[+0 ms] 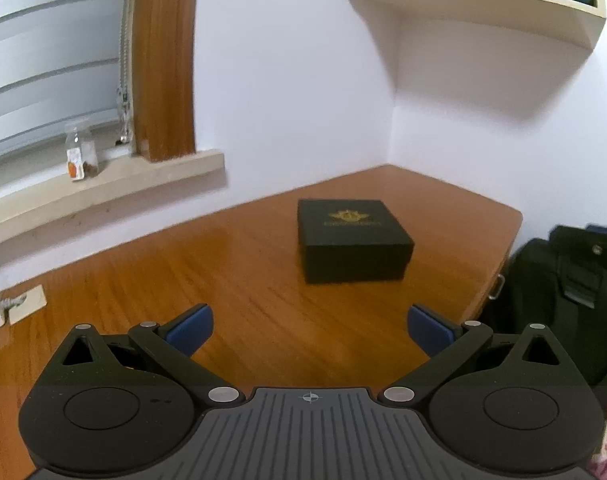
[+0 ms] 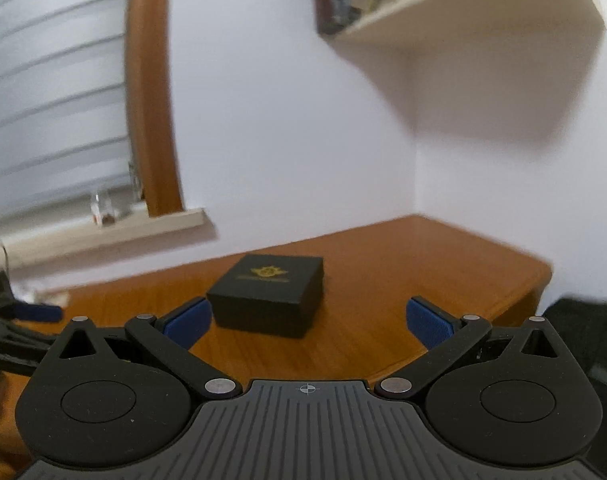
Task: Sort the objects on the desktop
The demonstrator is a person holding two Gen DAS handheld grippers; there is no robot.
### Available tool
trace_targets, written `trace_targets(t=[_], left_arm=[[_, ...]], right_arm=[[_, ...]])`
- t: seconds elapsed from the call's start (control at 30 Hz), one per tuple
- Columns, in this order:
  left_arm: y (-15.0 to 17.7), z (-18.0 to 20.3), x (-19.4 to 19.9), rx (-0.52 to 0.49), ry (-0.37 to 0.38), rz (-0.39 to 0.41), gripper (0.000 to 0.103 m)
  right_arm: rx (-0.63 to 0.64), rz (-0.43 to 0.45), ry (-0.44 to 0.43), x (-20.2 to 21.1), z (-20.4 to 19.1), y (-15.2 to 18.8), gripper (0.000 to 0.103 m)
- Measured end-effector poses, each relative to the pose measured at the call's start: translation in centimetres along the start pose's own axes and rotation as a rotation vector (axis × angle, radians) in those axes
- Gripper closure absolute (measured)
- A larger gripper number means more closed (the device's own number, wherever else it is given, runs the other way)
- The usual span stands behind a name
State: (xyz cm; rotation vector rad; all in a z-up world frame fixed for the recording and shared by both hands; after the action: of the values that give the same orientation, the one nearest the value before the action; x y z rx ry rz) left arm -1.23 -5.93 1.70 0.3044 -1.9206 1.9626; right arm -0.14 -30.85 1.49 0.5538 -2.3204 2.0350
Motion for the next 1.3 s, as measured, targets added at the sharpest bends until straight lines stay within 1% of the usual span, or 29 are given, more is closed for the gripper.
trace_targets(t=[0.1, 0.2, 0.3, 0.4, 0.47, 0.57, 0.67, 0.83, 0.93, 1.13, 1.3], left_arm=[[0.0, 0.1, -1.0, 0.006, -0.011, -0.007, 0.000], [-0.2, 0.0, -1.8, 0.002, 0.001, 0.007, 0.000], [-0.1, -0.4, -2.9, -0.006, -0.021, -0.006, 0.000], [0.5, -1.1, -3.8, -0.002, -0.019, -0.017, 0.000], [0.7, -1.6, -4.3, 0.001, -0.043, -0.036, 0.000], [0.7, -2.3, -4.0, 0.030, -0.046, -0.032, 0.000], [0.8, -2.4, -3.3, 0.040, -0.030, -0.025, 0.000], [0.6, -2.0, -3.4, 0.002, -0.013, -0.014, 0.000], [0.3, -1.8, -3.7, 0.005, -0.012, -0.016, 0.000], [0.6, -1.5, -3.4, -0.003, 0.000, -0.013, 0.000], [0.8, -1.2, -3.7, -0.013, 0.013, -0.028, 0.000]], right_arm=[[-0.019, -0.029, 0.003, -0.1, 0.7, 0.6, 0.000], [-0.016, -0.045, -0.002, -0.5, 1.0, 1.1, 0.000], [0.012, -0.021, 0.016, -1.2, 1.3, 1.9, 0.000], [0.053, 0.012, 0.027, -2.3, 1.5, 2.8, 0.000], [0.044, 0.011, 0.050, -3.4, 1.9, 3.1, 0.000], [-0.006, -0.015, 0.047, -3.8, 2.9, 3.1, 0.000], [0.006, -0.010, 0.061, -3.4, 3.3, 3.1, 0.000], [0.053, -0.027, 0.041, -3.4, 2.5, 3.7, 0.000], [0.092, -0.025, 0.029, -3.1, 1.7, 4.1, 0.000], [0.089, -0.012, -0.003, -2.3, 1.2, 3.7, 0.000], [0.103, -0.009, -0.018, -2.0, 0.8, 3.6, 0.000]])
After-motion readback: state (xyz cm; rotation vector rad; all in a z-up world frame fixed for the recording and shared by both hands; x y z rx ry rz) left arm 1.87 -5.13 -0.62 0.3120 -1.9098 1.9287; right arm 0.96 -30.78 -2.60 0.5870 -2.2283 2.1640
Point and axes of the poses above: each gripper's, at about its wrist camera, not at the fingertips, and x roughly against the way its jaws point, z to its right, y to its underside, the point moved 1 cm from there along -x, roughly the way its jaws point, and after that the axes turned 6 degrees about z, right-handed, at the moved point
